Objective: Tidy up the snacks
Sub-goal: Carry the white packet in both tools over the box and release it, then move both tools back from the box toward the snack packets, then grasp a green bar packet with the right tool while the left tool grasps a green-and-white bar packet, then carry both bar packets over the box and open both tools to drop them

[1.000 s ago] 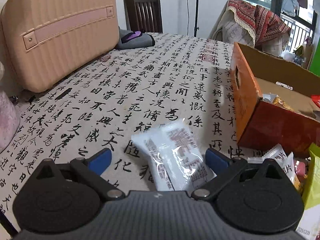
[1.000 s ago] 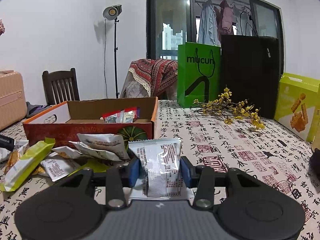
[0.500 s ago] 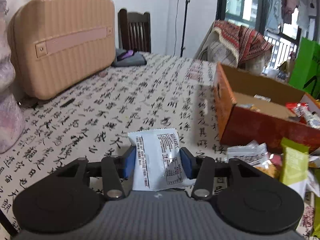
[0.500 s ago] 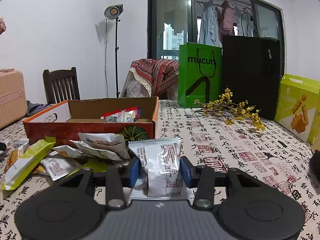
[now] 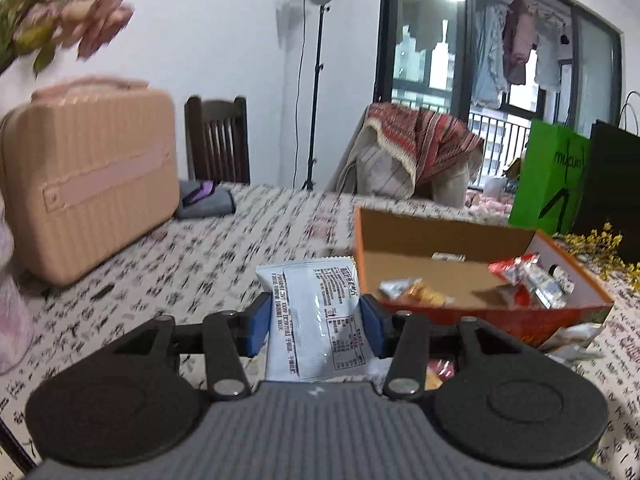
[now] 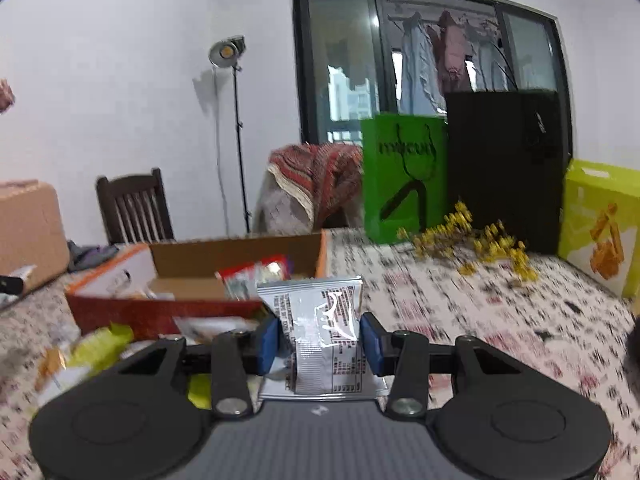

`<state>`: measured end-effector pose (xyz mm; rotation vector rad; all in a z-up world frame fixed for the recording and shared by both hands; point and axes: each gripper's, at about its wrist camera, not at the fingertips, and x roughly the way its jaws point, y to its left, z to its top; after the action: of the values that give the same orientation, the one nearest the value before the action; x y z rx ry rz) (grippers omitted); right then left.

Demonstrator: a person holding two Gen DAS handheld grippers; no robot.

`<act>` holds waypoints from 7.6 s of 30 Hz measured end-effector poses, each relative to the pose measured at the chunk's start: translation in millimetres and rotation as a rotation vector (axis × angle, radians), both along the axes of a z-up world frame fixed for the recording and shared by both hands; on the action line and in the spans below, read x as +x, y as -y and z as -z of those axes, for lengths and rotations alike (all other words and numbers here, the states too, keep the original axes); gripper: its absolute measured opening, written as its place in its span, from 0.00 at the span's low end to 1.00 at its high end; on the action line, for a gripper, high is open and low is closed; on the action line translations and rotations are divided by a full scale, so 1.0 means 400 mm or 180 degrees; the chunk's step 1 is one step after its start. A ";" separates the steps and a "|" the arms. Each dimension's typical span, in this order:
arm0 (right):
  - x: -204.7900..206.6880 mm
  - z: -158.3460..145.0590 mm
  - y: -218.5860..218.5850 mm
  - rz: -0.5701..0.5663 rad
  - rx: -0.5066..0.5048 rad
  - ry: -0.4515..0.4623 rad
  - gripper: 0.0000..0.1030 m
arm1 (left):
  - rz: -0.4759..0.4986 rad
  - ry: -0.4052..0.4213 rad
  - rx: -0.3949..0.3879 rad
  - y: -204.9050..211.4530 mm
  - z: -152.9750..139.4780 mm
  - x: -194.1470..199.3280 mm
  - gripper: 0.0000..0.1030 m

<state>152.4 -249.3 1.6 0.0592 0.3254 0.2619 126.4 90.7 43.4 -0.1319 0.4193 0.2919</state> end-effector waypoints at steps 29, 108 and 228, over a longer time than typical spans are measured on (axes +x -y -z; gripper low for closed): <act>0.382 -0.051 -0.275 -0.0238 -0.0303 -0.0303 0.42 | 0.0420 0.0007 0.0144 0.123 0.012 0.351 0.58; 0.037 0.133 -0.188 -0.0097 -0.0503 -0.1188 1.00 | 0.0545 -0.0077 -0.0549 0.018 0.165 -0.155 1.00; 0.408 -0.045 -0.311 -0.0286 -0.0060 -0.0405 0.32 | 0.0477 -0.0164 -0.0070 0.173 0.023 0.397 0.39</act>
<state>315.5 -124.7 19.4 0.0427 0.4578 0.3450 285.2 21.6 34.3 -0.1140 0.4811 0.1436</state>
